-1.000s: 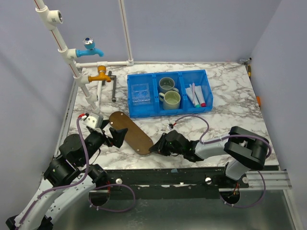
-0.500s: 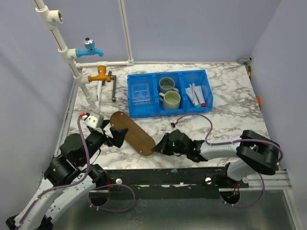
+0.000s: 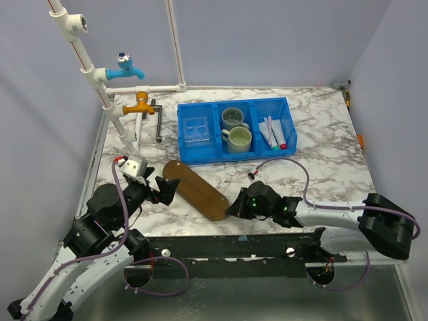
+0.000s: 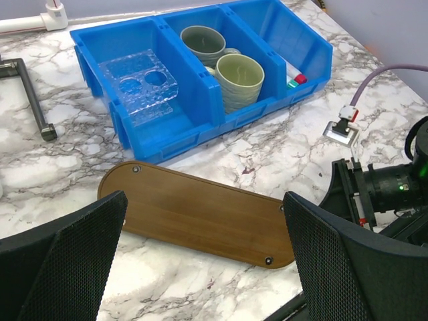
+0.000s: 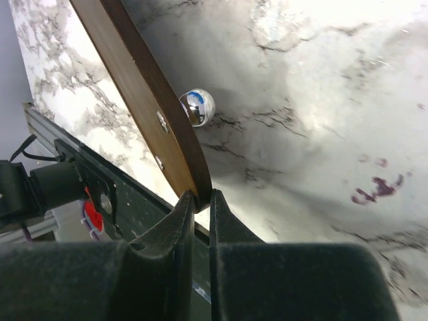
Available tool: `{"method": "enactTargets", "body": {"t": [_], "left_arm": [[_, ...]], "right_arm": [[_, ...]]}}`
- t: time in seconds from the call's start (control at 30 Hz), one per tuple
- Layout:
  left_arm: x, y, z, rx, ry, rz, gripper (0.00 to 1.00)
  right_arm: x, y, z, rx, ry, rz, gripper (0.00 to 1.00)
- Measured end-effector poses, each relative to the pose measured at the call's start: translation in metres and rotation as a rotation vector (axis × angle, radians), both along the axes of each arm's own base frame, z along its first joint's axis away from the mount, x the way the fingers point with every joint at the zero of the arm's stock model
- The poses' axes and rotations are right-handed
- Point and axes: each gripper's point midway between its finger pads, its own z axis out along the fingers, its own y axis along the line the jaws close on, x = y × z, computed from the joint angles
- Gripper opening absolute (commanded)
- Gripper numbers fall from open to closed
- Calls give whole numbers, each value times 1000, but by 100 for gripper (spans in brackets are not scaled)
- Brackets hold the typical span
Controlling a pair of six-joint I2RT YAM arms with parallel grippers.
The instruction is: Prepare toiletry sets of a toothbrush and toothpaste on the tray
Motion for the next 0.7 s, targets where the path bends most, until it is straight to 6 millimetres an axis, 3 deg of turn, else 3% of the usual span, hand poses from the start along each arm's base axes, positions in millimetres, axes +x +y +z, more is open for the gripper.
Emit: {"method": "enactTargets", "body": {"t": [0.7], "left_arm": [[-2,-22,-8,-79,137,-48,99]], "right_arm": [[-16,-71,-5,-86,32,-81,12]]}}
